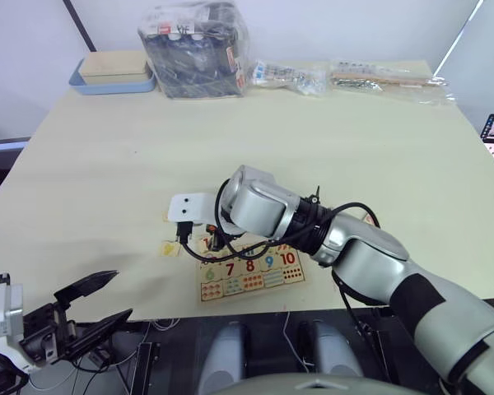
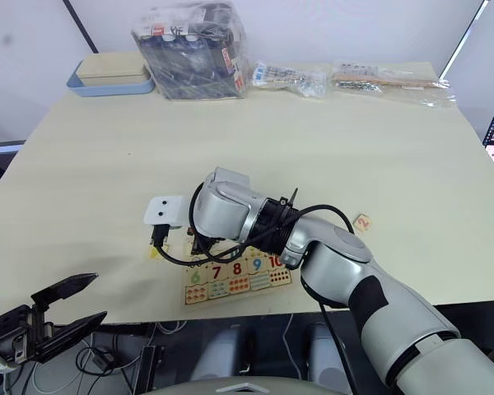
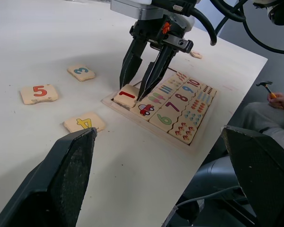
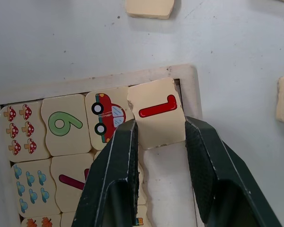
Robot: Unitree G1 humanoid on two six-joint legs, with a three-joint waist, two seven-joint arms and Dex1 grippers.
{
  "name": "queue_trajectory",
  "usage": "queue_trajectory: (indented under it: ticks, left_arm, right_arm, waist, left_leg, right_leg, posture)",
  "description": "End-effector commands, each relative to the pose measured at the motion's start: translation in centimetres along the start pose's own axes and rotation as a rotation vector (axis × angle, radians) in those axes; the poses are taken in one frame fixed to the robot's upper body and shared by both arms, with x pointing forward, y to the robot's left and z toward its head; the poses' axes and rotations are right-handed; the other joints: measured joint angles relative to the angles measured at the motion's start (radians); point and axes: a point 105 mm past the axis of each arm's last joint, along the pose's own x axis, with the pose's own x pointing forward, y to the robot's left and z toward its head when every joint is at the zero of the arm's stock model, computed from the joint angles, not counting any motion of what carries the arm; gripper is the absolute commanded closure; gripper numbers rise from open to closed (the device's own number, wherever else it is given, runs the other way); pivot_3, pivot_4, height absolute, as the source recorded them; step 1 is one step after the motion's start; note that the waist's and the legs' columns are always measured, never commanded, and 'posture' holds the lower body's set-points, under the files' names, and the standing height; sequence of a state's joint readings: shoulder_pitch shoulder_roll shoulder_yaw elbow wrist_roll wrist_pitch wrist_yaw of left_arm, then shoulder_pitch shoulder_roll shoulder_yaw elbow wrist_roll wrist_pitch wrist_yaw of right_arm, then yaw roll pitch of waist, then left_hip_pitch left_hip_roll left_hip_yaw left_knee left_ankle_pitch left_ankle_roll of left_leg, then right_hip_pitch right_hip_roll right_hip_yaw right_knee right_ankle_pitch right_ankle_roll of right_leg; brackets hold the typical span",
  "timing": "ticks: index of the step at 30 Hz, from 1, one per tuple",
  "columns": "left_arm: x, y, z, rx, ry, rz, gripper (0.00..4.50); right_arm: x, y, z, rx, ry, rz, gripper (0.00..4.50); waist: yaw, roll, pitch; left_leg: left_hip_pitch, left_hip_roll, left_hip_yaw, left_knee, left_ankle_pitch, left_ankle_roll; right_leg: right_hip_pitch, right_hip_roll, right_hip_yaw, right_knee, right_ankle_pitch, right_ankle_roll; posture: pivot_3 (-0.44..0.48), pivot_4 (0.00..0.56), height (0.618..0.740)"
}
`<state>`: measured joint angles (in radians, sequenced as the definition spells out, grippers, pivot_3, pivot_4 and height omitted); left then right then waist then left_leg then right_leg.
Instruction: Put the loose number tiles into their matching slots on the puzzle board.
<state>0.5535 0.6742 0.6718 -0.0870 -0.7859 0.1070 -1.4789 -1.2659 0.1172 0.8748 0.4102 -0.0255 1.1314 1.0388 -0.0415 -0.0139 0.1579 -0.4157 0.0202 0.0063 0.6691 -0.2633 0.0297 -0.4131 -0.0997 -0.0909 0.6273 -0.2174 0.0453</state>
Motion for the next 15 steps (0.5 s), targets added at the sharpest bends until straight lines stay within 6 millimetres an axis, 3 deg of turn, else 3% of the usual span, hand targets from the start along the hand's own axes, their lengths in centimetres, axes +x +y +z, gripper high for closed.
queue_trajectory:
  ticks: [1, 15]
  left_arm:
    - [-0.42, 0.11, 0.63, 0.034, 0.001, 0.014, 0.0]
    - [-0.24, 0.08, 0.69, 0.034, 0.002, 0.015, 0.0]
  right_arm:
    - [-0.6, 0.38, 1.39, -0.015, -0.053, 0.007, 3.61]
    - [-0.67, -0.28, 0.94, 0.01, -0.046, -0.015, 3.61]
  waist:
    - [0.0, 0.0, 0.0]
    - [0.0, 0.0, 0.0]
  left_leg:
    - [0.0, 0.0, 0.0, 0.0, 0.0, 0.0]
    - [0.0, -0.001, -0.016, 0.0, 0.002, -0.003]
  right_leg:
    - [0.0, 0.0, 0.0, 0.0, 0.0, 0.0]
    - [0.003, 0.01, 0.005, 0.001, -0.003, -0.004]
  posture:
    - [0.0, 0.15, 0.74]
    - [0.0, 0.15, 0.74]
